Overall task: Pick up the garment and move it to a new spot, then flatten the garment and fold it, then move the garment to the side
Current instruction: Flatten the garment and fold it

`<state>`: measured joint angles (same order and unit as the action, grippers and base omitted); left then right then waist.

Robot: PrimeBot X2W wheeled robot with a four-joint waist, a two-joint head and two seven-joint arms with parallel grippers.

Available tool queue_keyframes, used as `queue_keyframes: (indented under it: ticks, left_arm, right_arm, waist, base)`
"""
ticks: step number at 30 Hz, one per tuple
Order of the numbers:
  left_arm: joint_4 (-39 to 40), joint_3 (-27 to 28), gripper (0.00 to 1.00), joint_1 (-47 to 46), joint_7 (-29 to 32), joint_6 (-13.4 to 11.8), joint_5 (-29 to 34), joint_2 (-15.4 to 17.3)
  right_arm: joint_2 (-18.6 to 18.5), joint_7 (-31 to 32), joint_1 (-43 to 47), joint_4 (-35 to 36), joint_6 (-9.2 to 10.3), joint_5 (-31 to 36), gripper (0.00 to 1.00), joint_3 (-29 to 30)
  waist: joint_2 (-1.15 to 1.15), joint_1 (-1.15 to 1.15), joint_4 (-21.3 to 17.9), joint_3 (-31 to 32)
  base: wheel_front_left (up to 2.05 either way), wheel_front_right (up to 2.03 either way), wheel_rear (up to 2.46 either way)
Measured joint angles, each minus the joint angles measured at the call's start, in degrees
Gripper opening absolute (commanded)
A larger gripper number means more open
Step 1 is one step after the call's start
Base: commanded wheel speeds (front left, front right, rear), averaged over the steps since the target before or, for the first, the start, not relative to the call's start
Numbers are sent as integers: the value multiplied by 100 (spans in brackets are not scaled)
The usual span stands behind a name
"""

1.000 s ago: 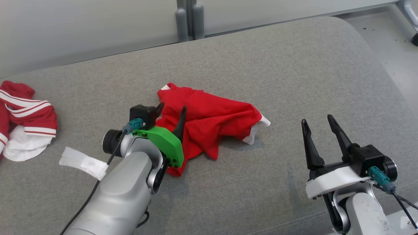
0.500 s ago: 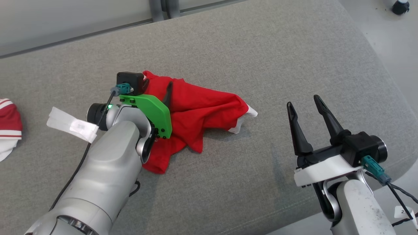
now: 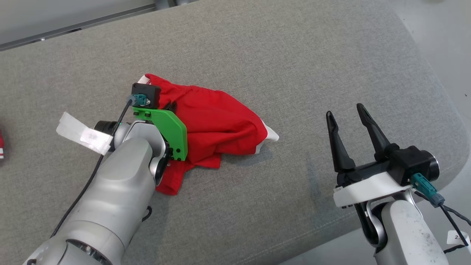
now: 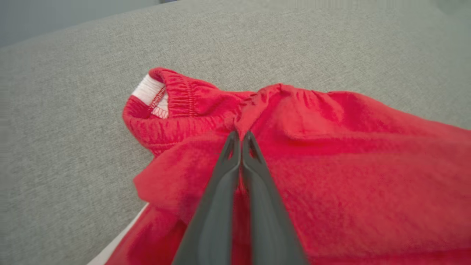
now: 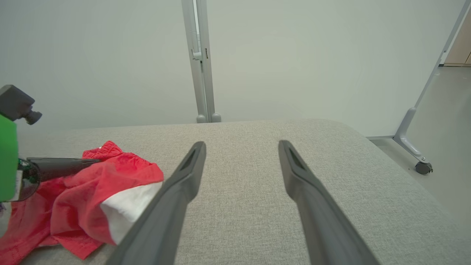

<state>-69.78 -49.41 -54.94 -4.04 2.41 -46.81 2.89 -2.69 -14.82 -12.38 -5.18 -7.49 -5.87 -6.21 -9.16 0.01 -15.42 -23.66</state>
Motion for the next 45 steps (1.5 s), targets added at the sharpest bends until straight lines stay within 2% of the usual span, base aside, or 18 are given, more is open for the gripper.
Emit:
queue_keyframes:
  ticks: [10,15,17,20,23,27,30,36,45]
  left_arm:
    - [423,-59,0,-235,-818,-48,-54,-3]
    - [979,-75,0,-573,-1066,-219,-36,-1]
    - [1312,-26,0,-720,-1076,-311,16,1]
    - [2180,348,0,-904,-1098,-522,243,-3]
    - [3052,681,0,-838,-1102,-594,626,-8]
    - [3894,938,0,-365,-1110,-595,934,-13]
    - [4200,1233,0,53,-1111,-644,1181,-13]
    - [4078,1911,0,1223,-1111,-541,1521,12]
    - [3604,3041,0,2665,-1110,-439,1624,12]
  right_arm:
    - [0,0,0,-57,0,4,100,56]
    - [0,0,0,-78,0,24,100,57]
    - [0,0,0,-88,0,27,100,58]
    - [0,0,0,-88,0,29,100,80]
    - [0,0,1,-92,1,40,100,109]
    - [-1,0,2,-100,0,49,100,164]
    - [0,0,3,-90,0,55,100,194]
    - [1,0,41,-90,0,55,100,245]
    - [1,0,76,-153,0,91,100,260]
  waist:
    - [0,0,126,125]
    - [0,0,143,190]
    - [0,0,138,211]
    - [0,0,138,211]
    - [-2,0,153,209]
    - [-1,0,208,211]
    - [-2,0,265,212]
    - [-1,0,415,209]
    - [-1,-1,617,292]
  base:
    - [0,0,0]
    - [0,0,0]
    - [0,0,0]
    - [0,0,0]
    - [0,0,0]
    - [0,0,0]
    - [0,0,0]
    - [0,0,0]
    - [0,0,0]
